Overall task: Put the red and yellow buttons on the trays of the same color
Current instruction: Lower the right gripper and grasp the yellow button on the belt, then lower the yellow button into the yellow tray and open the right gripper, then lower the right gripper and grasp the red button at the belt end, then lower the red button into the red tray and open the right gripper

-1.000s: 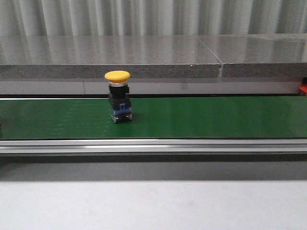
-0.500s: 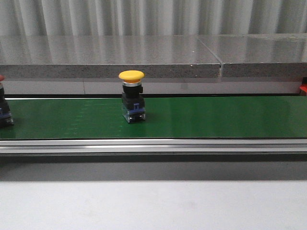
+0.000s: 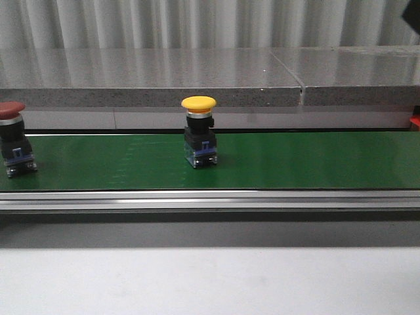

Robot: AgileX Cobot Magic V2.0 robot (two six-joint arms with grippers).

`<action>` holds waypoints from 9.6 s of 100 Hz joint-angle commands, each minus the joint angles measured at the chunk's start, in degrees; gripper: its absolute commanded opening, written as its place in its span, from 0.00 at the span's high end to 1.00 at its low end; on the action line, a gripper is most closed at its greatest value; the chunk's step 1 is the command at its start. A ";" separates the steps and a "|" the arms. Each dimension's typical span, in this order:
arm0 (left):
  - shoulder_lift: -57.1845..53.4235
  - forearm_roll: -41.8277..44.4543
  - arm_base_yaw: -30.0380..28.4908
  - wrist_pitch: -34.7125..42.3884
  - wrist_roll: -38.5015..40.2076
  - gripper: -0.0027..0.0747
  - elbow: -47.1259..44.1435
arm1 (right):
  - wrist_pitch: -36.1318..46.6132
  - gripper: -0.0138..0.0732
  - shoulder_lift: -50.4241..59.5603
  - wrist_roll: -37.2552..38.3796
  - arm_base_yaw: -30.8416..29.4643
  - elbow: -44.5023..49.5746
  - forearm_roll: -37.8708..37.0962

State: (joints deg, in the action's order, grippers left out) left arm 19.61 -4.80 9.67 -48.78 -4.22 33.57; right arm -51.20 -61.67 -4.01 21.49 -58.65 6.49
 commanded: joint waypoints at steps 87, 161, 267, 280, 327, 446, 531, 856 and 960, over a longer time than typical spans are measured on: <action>0.37 -0.92 0.48 4.15 0.03 0.99 1.39 | -8.14 0.16 -32.34 -3.50 6.00 -29.88 4.50; 0.37 -0.92 0.48 4.15 0.03 0.99 1.39 | -1.62 0.66 -38.42 -3.53 6.00 -29.88 -3.21; 0.37 -0.92 0.48 4.15 0.03 0.99 1.39 | -12.34 0.74 -18.06 9.26 -13.75 -29.53 -3.90; 0.37 -0.92 0.48 4.15 0.03 0.99 1.39 | -14.27 0.74 -16.46 10.43 -18.15 -29.53 -5.17; 0.37 -0.92 0.48 4.15 0.03 0.99 1.39 | -13.20 0.74 -8.45 13.82 -33.64 -19.20 -12.84; 0.37 -0.92 0.48 4.15 0.03 0.99 1.39 | 8.70 0.74 -6.31 28.71 -62.39 1.86 -16.21; 0.37 -0.92 0.48 4.15 0.03 0.99 1.39 | 11.29 0.70 -24.64 28.66 -62.39 1.86 -15.19; 0.37 -0.92 0.48 4.15 0.03 0.99 1.39 | 3.34 0.25 -26.75 -17.46 -15.03 -10.40 8.20; 0.37 -0.92 0.48 4.15 0.03 0.99 1.39 | 13.21 0.68 -17.44 1.55 -49.93 -10.33 7.53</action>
State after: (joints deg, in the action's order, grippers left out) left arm 19.61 -4.80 9.67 -48.78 -4.22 33.57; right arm -43.05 -80.80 -5.72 -25.20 -67.17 13.77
